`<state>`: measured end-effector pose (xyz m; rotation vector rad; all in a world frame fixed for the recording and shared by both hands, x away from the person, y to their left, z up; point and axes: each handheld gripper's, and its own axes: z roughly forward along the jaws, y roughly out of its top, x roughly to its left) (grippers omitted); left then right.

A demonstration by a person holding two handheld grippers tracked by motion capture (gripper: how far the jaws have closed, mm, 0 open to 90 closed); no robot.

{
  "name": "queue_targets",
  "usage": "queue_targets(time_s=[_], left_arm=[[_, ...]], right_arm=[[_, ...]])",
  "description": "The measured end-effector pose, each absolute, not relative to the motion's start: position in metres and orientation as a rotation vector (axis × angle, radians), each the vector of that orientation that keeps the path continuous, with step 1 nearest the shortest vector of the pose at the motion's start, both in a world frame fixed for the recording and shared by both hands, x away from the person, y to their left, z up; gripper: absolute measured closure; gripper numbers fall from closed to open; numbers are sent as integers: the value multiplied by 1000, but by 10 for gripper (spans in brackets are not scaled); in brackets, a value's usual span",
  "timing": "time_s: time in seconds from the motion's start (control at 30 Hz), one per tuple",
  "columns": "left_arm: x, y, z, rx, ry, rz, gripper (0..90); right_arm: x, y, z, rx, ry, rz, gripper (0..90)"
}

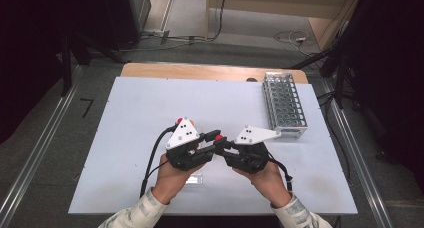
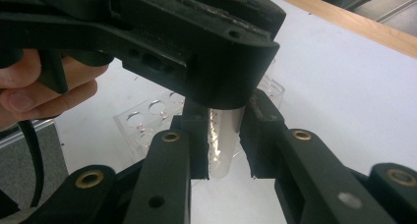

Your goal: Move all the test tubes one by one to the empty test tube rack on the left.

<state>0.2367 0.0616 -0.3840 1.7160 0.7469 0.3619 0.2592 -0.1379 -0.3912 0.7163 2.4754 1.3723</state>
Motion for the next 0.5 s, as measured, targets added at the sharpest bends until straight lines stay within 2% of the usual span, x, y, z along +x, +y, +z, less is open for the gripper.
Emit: queue_targets(time_s=[0.07,0.17,0.27,0.5], left_arm=[[237,63,-383,1710,744,351,702],[236,64,-383,1703,749,356,703],[236,66,-382,1699,751,363,703],[236,76,-378,1676,767,375,703]], right_arm=[[259,-138,-391,713,2472,1380,679],[259,-138,-390,693,2480,1390,553],[260,-138,-390,693,2479,1397,465],[261,-144,-392,715,2481,1392,357]])
